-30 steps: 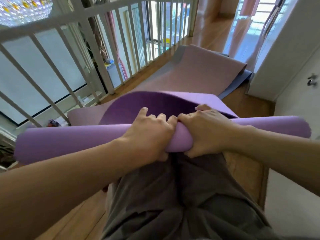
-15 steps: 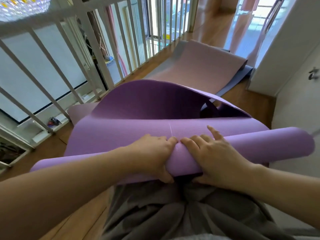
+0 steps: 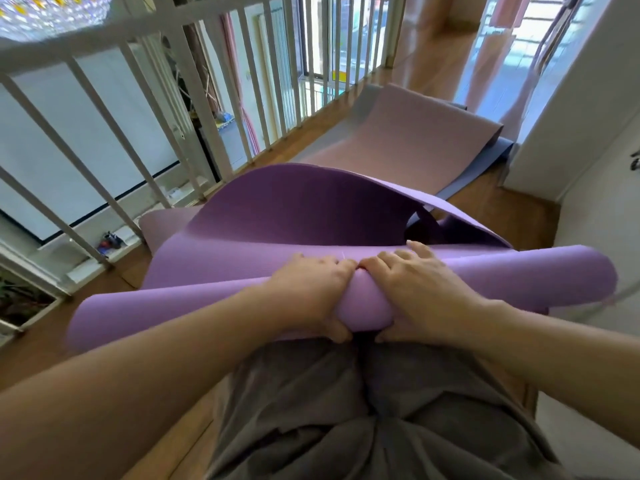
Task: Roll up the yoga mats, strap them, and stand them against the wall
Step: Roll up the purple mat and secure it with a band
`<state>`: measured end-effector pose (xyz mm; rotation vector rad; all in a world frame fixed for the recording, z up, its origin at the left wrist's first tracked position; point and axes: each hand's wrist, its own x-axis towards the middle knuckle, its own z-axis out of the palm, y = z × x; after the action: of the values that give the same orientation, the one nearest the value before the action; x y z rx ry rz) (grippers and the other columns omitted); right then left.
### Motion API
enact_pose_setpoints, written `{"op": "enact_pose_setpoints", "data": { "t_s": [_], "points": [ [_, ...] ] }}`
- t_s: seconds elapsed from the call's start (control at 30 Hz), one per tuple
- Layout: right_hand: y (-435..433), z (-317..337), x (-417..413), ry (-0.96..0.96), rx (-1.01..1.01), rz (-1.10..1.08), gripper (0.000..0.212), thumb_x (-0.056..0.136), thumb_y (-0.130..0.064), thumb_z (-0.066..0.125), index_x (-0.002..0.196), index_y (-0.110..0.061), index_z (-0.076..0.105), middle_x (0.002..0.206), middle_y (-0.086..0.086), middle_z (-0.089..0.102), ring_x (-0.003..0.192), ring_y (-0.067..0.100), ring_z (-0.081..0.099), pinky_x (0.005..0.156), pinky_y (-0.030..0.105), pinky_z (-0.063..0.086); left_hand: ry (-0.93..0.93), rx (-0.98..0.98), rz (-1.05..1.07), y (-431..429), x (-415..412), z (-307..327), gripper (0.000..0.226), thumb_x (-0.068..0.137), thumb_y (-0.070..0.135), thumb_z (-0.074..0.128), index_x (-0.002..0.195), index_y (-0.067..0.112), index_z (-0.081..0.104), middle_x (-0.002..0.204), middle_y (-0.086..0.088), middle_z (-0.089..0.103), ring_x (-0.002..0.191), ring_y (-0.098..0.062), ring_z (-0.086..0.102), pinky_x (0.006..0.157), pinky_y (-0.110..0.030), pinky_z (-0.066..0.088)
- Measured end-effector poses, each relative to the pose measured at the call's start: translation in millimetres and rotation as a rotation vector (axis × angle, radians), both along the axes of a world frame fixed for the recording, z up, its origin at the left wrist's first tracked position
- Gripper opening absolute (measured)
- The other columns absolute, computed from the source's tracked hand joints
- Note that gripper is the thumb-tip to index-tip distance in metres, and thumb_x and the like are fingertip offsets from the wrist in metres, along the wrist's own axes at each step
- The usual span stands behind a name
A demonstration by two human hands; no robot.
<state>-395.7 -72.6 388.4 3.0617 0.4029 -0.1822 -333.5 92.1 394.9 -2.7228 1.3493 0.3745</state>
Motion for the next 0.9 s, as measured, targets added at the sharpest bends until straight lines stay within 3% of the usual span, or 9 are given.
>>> {"op": "enact_pose_setpoints", "data": {
  "t_s": [0.13,0.27,0.37,0.43,0.53,0.63,0.73,0.8,0.9],
  "points": [
    [-1.3,0.1,6.1,-0.035,0.067,-0.028,0.073,0.058,-0.065,0.069,0.117,-0.026,0.05,0.109,-0.008,0.062,0.098,0.017,0.059,0.092,0.037,0.042,0.13,-0.005,0.021,1.0,15.4,6.3,0.083,0.066,0.06,0.074,0.133,0.025,0.039,0.124,0.003,0.054,0.11,-0.021,0.053,0.095,-0.037,0.043],
    [-8.0,17.1,32.3,0.198,0.1,-0.04,0.078,0.054,-0.066,0.077,0.115,-0.025,0.052,0.103,-0.007,0.064,0.09,0.016,0.06,0.08,0.033,0.048,-0.229,0.073,0.035,0.8,-3.7,-6.0,0.098,0.075,0.059,0.064,0.149,0.02,0.014,0.137,-0.004,0.044,0.121,-0.025,0.049,0.114,-0.054,0.016],
    [-9.0,13.8,39.2,0.226,0.085,-0.036,0.084,0.054,-0.068,0.077,0.121,-0.026,0.05,0.111,-0.005,0.063,0.095,0.017,0.06,0.087,0.035,0.048,-0.257,-0.002,0.06,1.8,-1.8,-12.2,0.097,0.072,0.055,0.067,0.148,0.021,0.017,0.134,-0.004,0.048,0.118,-0.024,0.051,0.112,-0.048,0.022],
    [-9.5,-1.0,28.2,0.009,0.059,-0.022,0.092,0.056,-0.068,0.075,0.131,-0.023,0.046,0.118,-0.003,0.06,0.103,0.02,0.06,0.1,0.044,0.043,-0.173,-0.069,0.049,3.3,10.3,-10.3,0.093,0.069,0.056,0.068,0.145,0.024,0.025,0.129,0.0,0.052,0.114,-0.022,0.054,0.107,-0.043,0.032],
    [-7.5,-27.6,10.2,-0.335,0.038,0.007,0.088,0.049,-0.049,0.079,0.126,-0.015,0.054,0.106,0.005,0.065,0.092,0.029,0.065,0.098,0.054,0.043,-0.019,-0.067,0.031,1.6,27.1,-1.5,0.087,0.064,0.058,0.072,0.137,0.027,0.036,0.12,0.005,0.057,0.105,-0.018,0.056,0.09,-0.036,0.045],
    [-7.8,-17.9,22.2,-0.184,0.031,-0.029,0.08,0.058,-0.048,0.074,0.129,-0.019,0.05,0.11,0.002,0.064,0.098,0.026,0.063,0.105,0.05,0.035,0.062,-0.024,0.082,-2.3,35.4,4.4,0.083,0.065,0.058,0.073,0.134,0.028,0.037,0.118,0.006,0.056,0.107,-0.019,0.055,0.096,-0.041,0.042],
    [-11.9,-6.9,30.2,-0.102,0.028,-0.039,0.076,0.064,-0.054,0.066,0.13,-0.025,0.045,0.114,-0.004,0.062,0.103,0.02,0.061,0.107,0.044,0.032,-0.231,0.04,0.078,-3.2,18.6,-8.0,0.09,0.072,0.057,0.066,0.143,0.023,0.024,0.128,-0.001,0.048,0.115,-0.025,0.052,0.11,-0.057,0.02],
    [-12.2,-7.1,31.7,-0.075,0.009,-0.026,0.075,0.063,-0.056,0.065,0.128,-0.026,0.046,0.113,-0.006,0.063,0.102,0.018,0.061,0.106,0.042,0.033,-0.344,0.028,0.081,-2.3,6.8,-17.5,0.093,0.074,0.054,0.065,0.147,0.021,0.018,0.131,-0.003,0.046,0.115,-0.025,0.052,0.112,-0.056,0.016],
    [-11.8,4.4,40.9,0.032,0.055,-0.026,0.073,0.061,-0.057,0.068,0.125,-0.027,0.048,0.108,-0.008,0.064,0.1,0.015,0.062,0.107,0.043,0.031,-0.231,-0.035,0.113,-4.0,15.3,-6.8,0.088,0.072,0.051,0.068,0.143,0.023,0.025,0.127,-0.002,0.051,0.115,-0.025,0.053,0.112,-0.053,0.02]
  ]
}}
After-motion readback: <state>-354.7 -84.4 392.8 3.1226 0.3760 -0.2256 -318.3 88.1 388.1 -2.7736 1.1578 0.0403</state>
